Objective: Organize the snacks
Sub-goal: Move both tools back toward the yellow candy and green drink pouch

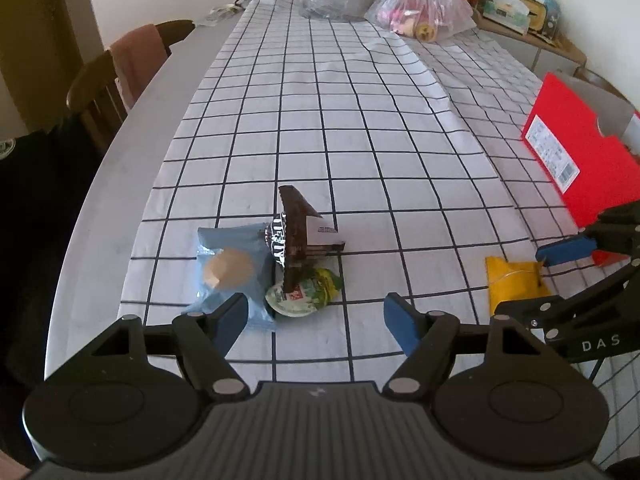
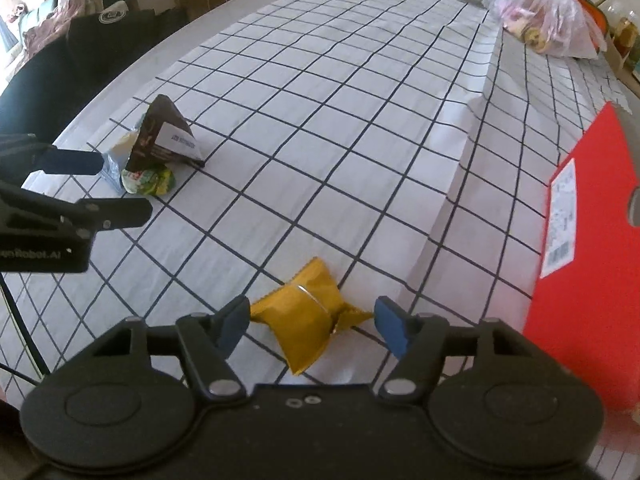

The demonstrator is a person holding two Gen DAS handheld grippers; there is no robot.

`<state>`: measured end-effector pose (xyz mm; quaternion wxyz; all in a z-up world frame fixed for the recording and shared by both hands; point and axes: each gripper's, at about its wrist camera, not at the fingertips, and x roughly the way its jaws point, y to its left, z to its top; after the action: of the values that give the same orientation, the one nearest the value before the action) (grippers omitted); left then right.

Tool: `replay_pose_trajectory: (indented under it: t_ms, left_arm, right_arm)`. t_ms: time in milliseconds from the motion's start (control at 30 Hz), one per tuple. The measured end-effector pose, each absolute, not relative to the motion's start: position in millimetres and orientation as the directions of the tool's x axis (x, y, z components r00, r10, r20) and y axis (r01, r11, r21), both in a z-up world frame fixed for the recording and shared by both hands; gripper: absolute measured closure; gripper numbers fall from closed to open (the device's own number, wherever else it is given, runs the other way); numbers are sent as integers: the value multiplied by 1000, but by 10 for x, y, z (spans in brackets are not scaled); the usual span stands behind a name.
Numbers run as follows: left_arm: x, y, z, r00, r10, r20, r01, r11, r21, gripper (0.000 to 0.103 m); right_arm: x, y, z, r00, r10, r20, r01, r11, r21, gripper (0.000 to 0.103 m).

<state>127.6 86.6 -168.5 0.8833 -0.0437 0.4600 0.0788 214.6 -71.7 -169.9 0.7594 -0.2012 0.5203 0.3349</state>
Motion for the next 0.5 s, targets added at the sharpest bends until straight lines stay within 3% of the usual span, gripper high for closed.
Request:
replay_pose_trajectory:
  t_ms: [167,500]
  left_arm:
    - [1371,800,-1752,561,118,-819,-112,992,67,38]
    - [1459,739,-1807,528,26,-849,-4,1000,27,38]
  right_arm:
    - [2168,-683,-1726,222,300,-928,-719,693,52,41]
    - [2169,-727,-1711,216,313,-925,-702,708,76,44]
